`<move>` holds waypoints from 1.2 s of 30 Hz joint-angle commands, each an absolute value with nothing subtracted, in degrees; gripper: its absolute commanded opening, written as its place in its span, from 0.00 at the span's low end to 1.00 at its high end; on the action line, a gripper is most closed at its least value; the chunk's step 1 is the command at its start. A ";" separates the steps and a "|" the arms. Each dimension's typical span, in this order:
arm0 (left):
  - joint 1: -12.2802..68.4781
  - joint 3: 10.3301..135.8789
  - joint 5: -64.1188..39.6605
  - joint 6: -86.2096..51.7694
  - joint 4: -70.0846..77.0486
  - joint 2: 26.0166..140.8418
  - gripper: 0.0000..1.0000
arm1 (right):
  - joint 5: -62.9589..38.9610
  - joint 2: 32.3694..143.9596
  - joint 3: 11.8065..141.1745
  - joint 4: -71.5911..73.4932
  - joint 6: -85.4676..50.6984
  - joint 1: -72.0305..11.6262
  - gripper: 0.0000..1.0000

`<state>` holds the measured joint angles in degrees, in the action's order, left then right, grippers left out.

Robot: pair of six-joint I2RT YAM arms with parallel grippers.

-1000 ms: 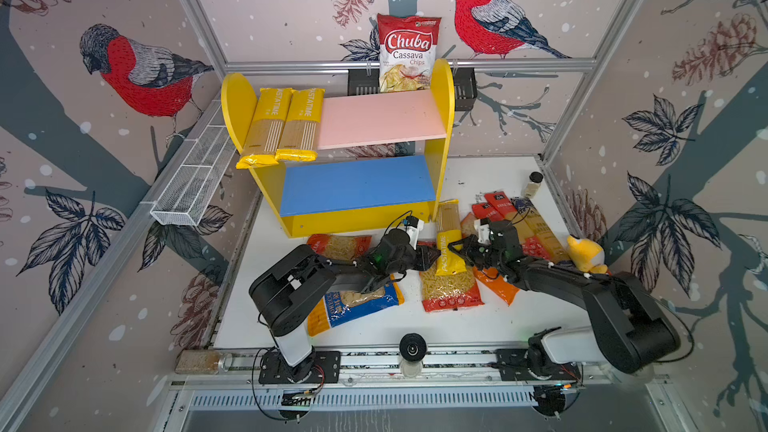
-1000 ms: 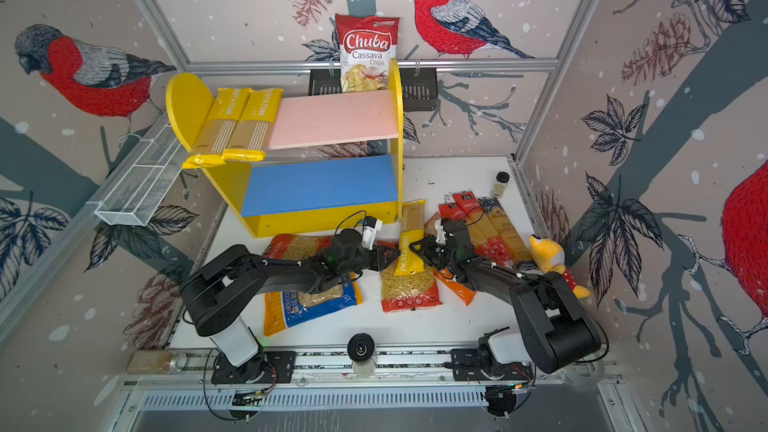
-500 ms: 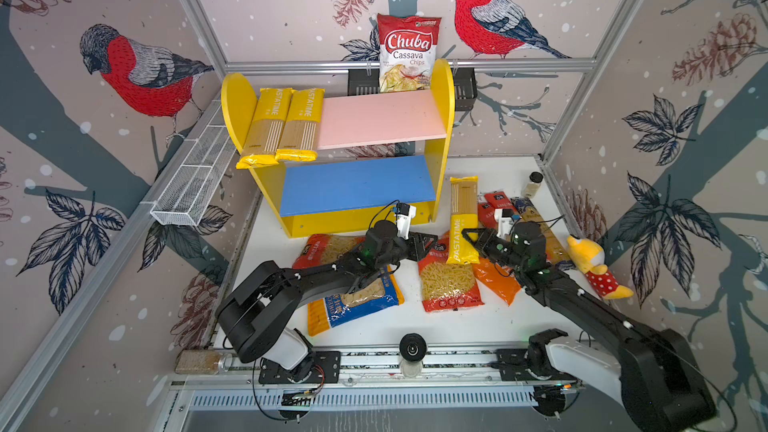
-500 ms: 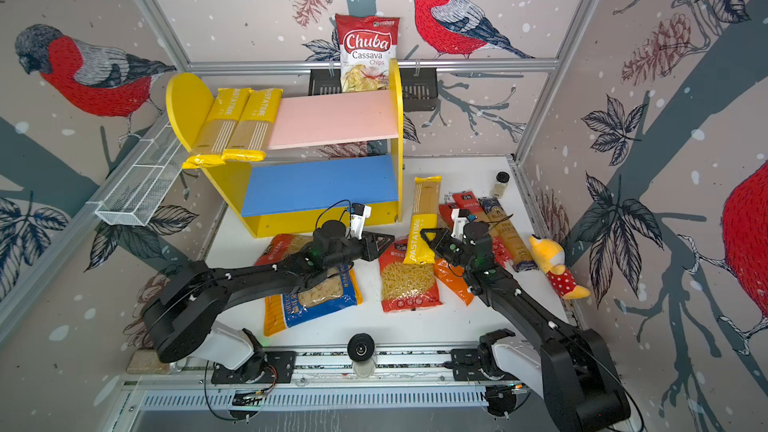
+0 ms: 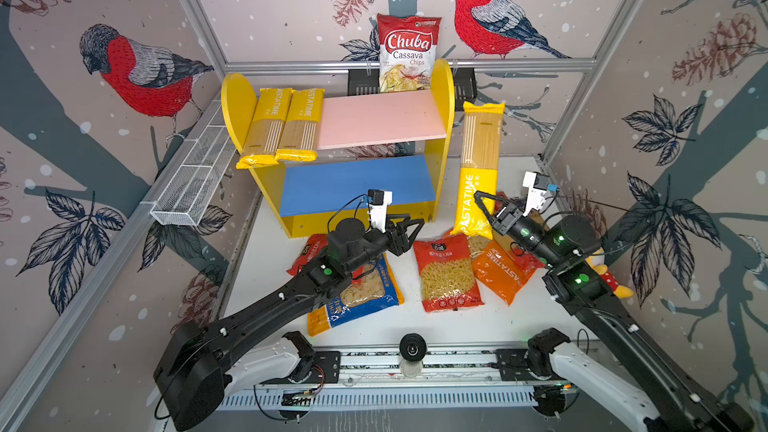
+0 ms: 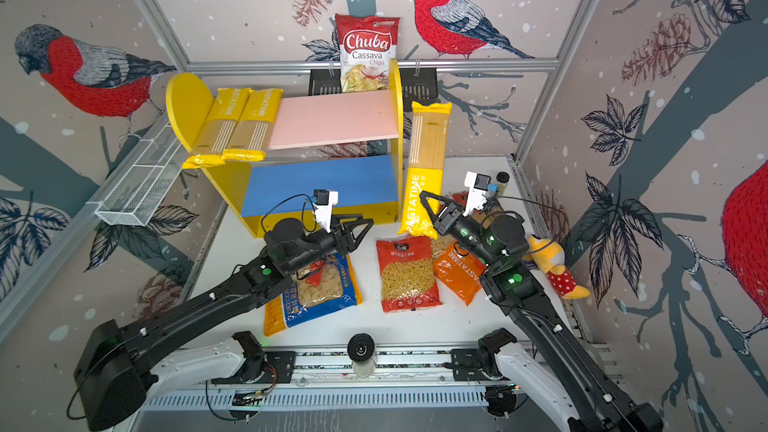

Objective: Arrange pasta packages on shelves
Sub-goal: Pick up the pasta bag, then place the pasta bag on the shelf.

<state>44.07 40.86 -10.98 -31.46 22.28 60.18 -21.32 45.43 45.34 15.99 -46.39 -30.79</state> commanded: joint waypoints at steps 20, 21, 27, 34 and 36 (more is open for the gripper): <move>27.85 29.72 -6.50 -42.85 16.18 40.87 0.73 | -20.54 89.58 92.84 16.16 -54.15 -44.66 0.04; 26.79 29.34 -7.21 -43.71 16.18 40.27 0.73 | -21.40 90.95 94.13 16.79 -56.00 -44.47 0.04; 22.69 28.04 -9.62 -48.47 17.88 35.86 0.73 | -21.68 95.81 99.39 15.81 -61.95 -44.41 0.06; 22.68 30.50 -14.24 -51.49 24.85 34.81 0.87 | -19.80 98.51 100.51 14.77 -67.15 -45.12 0.11; 22.70 31.44 -15.97 -53.12 27.48 35.84 0.88 | -19.53 99.66 101.38 14.30 -68.31 -45.59 0.13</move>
